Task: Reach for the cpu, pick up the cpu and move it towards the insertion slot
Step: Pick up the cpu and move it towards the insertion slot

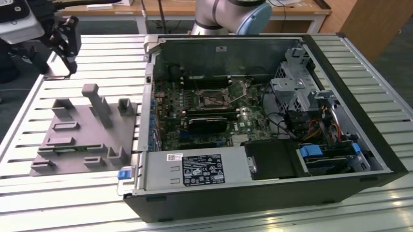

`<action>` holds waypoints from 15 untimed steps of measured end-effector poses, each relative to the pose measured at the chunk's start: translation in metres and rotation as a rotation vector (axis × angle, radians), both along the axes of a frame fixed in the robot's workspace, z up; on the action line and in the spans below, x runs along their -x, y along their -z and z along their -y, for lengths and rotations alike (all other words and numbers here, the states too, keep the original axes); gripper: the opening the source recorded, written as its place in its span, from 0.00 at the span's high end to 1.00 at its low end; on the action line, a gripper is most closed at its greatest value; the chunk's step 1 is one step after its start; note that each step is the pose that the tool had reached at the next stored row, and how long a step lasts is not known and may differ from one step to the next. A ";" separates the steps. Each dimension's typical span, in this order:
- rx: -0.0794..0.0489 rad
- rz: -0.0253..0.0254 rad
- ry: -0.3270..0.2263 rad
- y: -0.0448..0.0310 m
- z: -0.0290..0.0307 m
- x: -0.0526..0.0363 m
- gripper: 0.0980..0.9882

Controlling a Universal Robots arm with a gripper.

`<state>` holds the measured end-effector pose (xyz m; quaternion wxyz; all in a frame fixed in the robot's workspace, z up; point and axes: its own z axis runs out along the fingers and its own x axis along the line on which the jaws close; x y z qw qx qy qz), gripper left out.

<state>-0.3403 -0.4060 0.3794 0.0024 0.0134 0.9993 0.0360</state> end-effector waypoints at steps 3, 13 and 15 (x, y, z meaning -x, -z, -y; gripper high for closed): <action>-0.002 0.0001 0.000 0.0001 0.0001 -0.0075 0.51; -0.006 0.0001 0.000 0.0000 0.0001 -0.0317 0.51; -0.007 0.0001 0.000 0.0000 0.0001 -0.0365 0.51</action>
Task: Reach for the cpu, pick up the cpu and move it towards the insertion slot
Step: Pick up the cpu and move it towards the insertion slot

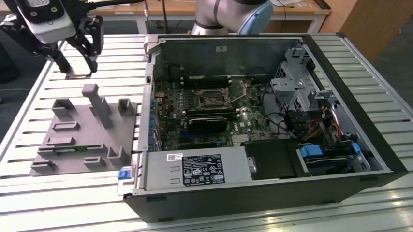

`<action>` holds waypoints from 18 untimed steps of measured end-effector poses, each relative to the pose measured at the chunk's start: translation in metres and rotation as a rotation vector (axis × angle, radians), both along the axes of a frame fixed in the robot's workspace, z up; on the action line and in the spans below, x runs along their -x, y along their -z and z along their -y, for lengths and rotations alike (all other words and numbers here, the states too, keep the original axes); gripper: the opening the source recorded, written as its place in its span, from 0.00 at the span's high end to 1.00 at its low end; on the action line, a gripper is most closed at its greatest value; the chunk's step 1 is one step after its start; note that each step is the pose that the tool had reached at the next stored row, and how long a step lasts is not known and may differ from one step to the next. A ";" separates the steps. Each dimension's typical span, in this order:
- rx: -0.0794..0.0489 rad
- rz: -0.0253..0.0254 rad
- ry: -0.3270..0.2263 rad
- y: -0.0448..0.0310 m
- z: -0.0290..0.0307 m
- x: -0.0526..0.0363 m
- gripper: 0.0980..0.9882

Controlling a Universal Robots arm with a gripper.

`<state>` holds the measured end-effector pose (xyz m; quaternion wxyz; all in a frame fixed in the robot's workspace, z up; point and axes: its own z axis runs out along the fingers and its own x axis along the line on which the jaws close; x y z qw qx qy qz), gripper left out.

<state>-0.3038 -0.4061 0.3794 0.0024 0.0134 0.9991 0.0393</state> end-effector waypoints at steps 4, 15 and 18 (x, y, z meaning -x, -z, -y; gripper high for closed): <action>-0.003 0.0000 0.000 0.0000 0.0001 -0.0124 0.51; -0.017 0.0000 0.000 0.0000 0.0011 -0.0487 0.51; -0.022 -0.0001 0.000 0.0000 0.0013 -0.0592 0.51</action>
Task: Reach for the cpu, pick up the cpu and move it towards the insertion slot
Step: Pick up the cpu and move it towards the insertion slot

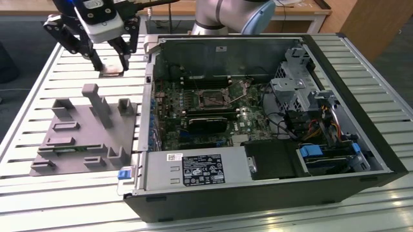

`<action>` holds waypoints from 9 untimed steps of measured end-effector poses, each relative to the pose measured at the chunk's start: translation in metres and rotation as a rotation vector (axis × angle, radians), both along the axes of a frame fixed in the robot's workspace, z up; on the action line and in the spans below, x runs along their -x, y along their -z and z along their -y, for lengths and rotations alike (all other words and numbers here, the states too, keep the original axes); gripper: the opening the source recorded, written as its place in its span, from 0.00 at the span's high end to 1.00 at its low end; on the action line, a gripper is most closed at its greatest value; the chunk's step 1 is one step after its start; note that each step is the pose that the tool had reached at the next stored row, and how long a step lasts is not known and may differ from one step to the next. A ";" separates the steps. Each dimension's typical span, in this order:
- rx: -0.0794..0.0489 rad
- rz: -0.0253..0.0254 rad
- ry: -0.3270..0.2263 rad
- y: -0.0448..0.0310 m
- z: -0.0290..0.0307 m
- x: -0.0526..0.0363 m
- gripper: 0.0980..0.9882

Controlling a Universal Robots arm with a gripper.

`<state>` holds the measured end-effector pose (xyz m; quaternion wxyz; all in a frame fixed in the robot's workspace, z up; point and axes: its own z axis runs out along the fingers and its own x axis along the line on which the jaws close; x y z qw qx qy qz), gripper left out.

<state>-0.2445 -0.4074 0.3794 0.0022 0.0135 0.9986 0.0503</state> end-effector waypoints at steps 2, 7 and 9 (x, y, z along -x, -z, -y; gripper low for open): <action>-0.003 0.0001 0.000 0.0000 0.0001 -0.0080 0.51; -0.010 0.0000 0.000 0.0000 0.0003 -0.0269 0.51; -0.013 0.0000 0.000 0.0000 0.0003 -0.0350 0.51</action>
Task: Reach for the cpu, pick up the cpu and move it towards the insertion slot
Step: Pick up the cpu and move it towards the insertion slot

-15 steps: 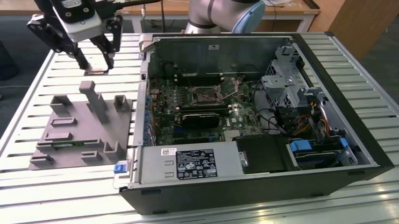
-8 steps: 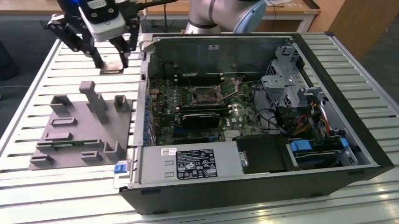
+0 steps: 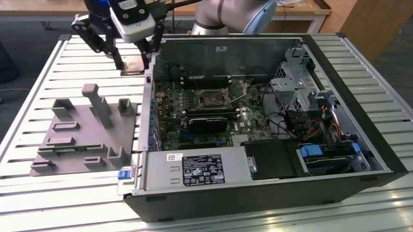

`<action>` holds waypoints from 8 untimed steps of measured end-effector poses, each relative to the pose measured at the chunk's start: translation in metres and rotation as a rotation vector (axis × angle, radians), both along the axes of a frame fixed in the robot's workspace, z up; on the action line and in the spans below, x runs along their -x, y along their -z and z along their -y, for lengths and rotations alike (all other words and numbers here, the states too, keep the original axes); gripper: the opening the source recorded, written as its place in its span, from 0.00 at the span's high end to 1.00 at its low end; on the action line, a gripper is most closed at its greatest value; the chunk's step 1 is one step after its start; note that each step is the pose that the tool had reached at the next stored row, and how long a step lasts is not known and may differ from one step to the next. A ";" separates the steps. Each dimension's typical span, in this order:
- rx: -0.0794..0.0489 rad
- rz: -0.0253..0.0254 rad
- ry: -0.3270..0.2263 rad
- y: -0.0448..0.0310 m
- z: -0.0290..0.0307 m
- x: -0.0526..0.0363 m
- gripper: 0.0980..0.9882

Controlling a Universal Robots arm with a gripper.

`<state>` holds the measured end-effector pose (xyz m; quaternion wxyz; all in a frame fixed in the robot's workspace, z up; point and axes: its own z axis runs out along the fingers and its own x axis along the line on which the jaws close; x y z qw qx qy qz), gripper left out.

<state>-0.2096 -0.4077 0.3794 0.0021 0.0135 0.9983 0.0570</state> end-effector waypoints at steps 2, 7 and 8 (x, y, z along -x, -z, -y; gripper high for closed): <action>-0.003 0.0000 0.000 0.0000 0.0001 -0.0081 0.51; -0.009 -0.0027 0.000 0.0000 0.0004 -0.0270 0.51; -0.009 -0.0031 0.000 0.0002 0.0004 -0.0300 0.51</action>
